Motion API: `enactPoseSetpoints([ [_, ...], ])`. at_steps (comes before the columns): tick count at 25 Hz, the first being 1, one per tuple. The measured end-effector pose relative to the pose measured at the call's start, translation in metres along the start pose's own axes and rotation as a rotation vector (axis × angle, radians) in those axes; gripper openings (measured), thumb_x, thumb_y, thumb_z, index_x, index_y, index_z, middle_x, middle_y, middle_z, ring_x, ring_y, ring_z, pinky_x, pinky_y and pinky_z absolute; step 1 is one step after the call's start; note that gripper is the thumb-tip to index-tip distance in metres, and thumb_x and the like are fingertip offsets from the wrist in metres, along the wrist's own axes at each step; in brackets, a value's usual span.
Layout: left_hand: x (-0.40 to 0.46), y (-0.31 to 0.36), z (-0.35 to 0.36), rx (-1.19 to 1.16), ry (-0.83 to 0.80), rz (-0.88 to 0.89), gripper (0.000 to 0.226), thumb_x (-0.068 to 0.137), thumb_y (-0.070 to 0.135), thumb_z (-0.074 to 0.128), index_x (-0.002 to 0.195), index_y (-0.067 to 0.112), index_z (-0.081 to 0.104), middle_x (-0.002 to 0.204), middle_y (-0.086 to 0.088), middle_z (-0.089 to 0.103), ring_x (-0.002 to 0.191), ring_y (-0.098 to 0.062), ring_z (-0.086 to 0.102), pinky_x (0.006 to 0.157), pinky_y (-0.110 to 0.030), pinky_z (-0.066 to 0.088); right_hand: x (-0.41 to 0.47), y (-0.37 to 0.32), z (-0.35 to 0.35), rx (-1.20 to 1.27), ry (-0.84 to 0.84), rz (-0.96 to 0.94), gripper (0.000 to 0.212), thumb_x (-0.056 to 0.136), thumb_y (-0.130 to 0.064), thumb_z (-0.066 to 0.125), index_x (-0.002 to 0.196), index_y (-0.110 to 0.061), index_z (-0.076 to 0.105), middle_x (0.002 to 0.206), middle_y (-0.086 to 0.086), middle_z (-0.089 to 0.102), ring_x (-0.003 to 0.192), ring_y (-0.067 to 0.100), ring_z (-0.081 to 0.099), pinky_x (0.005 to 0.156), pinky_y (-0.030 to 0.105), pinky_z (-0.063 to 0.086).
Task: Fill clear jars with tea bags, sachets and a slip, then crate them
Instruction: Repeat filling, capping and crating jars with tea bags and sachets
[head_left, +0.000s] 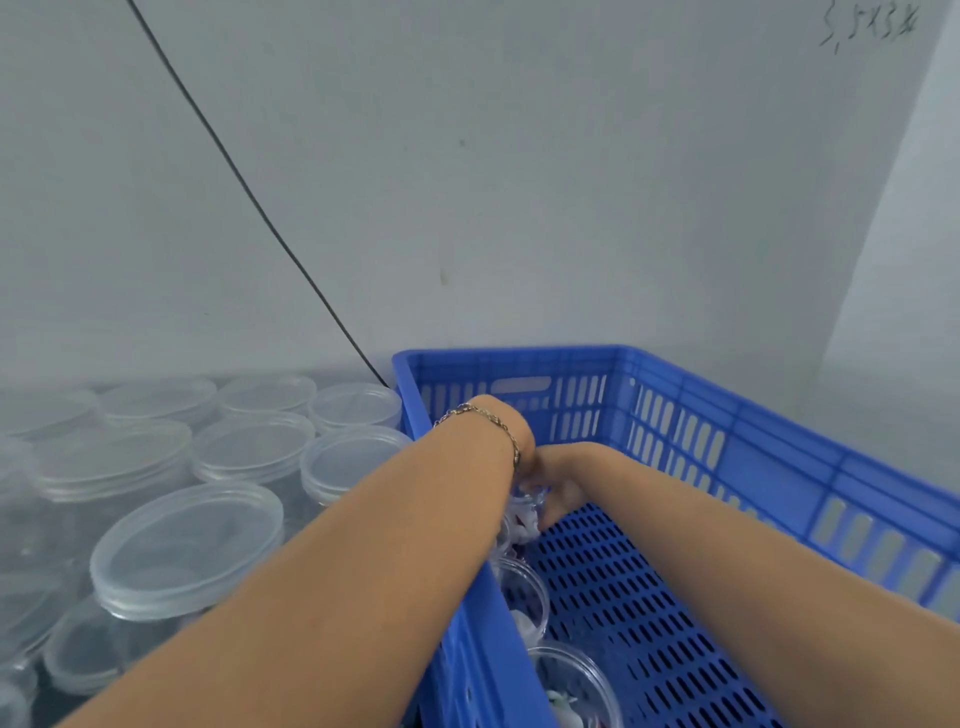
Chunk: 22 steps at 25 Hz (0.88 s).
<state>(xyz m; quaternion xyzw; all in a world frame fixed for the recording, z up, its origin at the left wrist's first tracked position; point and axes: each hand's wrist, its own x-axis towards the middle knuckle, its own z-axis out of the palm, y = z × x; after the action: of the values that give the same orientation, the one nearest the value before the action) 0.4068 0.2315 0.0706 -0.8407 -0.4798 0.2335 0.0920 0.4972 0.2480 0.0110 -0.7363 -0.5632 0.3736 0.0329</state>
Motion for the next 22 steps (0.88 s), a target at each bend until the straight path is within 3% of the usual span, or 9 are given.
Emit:
enactPoseSetpoints([
  [2, -0.002, -0.003, -0.005, -0.12, 0.143, -0.031, 0.019, 0.095, 0.032, 0.052, 0.101, 0.015, 0.059, 0.091, 0.002, 0.058, 0.091, -0.019, 0.062, 0.072, -0.031, 0.046, -0.01, -0.015, -0.011, -0.085, 0.101, 0.011, 0.043, 0.099, -0.016, 0.048, 0.138, -0.001, 0.04, 0.146, 0.012, 0.038, 0.132, 0.031, 0.041, 0.104, 0.035, 0.038],
  [3, -0.008, -0.008, -0.009, -0.188, 0.211, -0.026, 0.018, 0.094, 0.03, 0.053, 0.104, 0.016, 0.059, 0.098, 0.0, 0.06, 0.1, -0.021, 0.062, 0.076, -0.032, 0.045, -0.016, -0.026, -0.024, -0.173, 0.254, -0.051, 0.041, 0.098, -0.014, 0.048, 0.137, -0.001, 0.043, 0.144, 0.013, 0.042, 0.131, 0.028, 0.042, 0.102, 0.033, 0.035],
  [4, -0.016, -0.018, -0.016, -0.27, 0.293, -0.021, 0.022, 0.094, 0.028, 0.052, 0.11, 0.015, 0.061, 0.108, -0.003, 0.063, 0.106, -0.022, 0.061, 0.077, -0.031, 0.043, -0.028, -0.042, -0.035, -0.118, 0.434, -0.146, 0.038, 0.098, -0.011, 0.047, 0.134, 0.0, 0.047, 0.141, 0.013, 0.047, 0.129, 0.026, 0.044, 0.1, 0.031, 0.035],
  [6, -0.042, -0.05, -0.034, -0.394, 0.468, -0.006, 0.032, 0.095, 0.03, 0.052, 0.119, 0.011, 0.062, 0.121, -0.009, 0.064, 0.107, -0.026, 0.06, 0.077, -0.028, 0.04, -0.051, -0.074, -0.058, -0.081, 0.56, -0.325, 0.025, 0.093, -0.002, 0.048, 0.115, 0.001, 0.06, 0.118, 0.02, 0.059, 0.11, 0.024, 0.056, 0.084, 0.033, 0.045],
  [9, -0.093, -0.116, -0.037, -0.435, 0.526, -0.089, 0.036, 0.093, 0.038, 0.054, 0.115, 0.011, 0.064, 0.118, -0.011, 0.064, 0.094, -0.025, 0.055, 0.081, -0.03, 0.043, -0.102, -0.117, -0.054, 0.243, 0.399, -0.575, 0.018, 0.09, 0.0, 0.047, 0.089, -0.011, 0.061, 0.089, 0.012, 0.062, 0.08, 0.019, 0.06, 0.065, 0.026, 0.05],
  [12, -0.155, -0.183, -0.014, -0.398, 0.49, -0.274, 0.042, 0.093, 0.044, 0.055, 0.118, 0.011, 0.065, 0.124, -0.009, 0.062, 0.111, -0.027, 0.056, 0.096, -0.036, 0.045, -0.134, -0.163, -0.021, 0.057, 0.316, -0.725, 0.018, 0.091, -0.006, 0.048, 0.088, -0.017, 0.062, 0.088, 0.003, 0.065, 0.077, 0.015, 0.063, 0.065, 0.023, 0.05],
  [14, -0.204, -0.218, 0.016, -0.427, 0.497, -0.396, 0.043, 0.093, 0.045, 0.055, 0.12, 0.012, 0.064, 0.127, -0.007, 0.06, 0.117, -0.026, 0.053, 0.098, -0.033, 0.042, -0.151, -0.186, 0.008, -0.061, 0.285, -0.814, 0.016, 0.089, -0.007, 0.054, 0.089, -0.02, 0.064, 0.091, 0.001, 0.067, 0.077, 0.012, 0.065, 0.065, 0.023, 0.05],
  [18, -0.289, -0.252, 0.093, -0.554, 0.406, -0.602, 0.04, 0.093, 0.042, 0.057, 0.12, 0.013, 0.065, 0.122, -0.004, 0.063, 0.11, -0.022, 0.056, 0.088, -0.026, 0.038, -0.182, -0.21, 0.078, -0.158, 0.138, -0.924, 0.018, 0.085, -0.006, 0.057, 0.086, -0.022, 0.066, 0.088, 0.003, 0.071, 0.075, 0.011, 0.068, 0.067, 0.024, 0.055],
  [22, -0.313, -0.252, 0.156, -0.729, 0.219, -0.707, 0.032, 0.094, 0.037, 0.057, 0.101, 0.006, 0.063, 0.093, -0.007, 0.067, 0.079, -0.019, 0.067, 0.069, -0.028, 0.055, -0.189, -0.226, 0.139, -0.255, 0.117, -0.766, 0.017, 0.085, -0.003, 0.054, 0.094, 0.0, 0.068, 0.083, 0.011, 0.071, 0.072, 0.016, 0.064, 0.078, 0.029, 0.053],
])
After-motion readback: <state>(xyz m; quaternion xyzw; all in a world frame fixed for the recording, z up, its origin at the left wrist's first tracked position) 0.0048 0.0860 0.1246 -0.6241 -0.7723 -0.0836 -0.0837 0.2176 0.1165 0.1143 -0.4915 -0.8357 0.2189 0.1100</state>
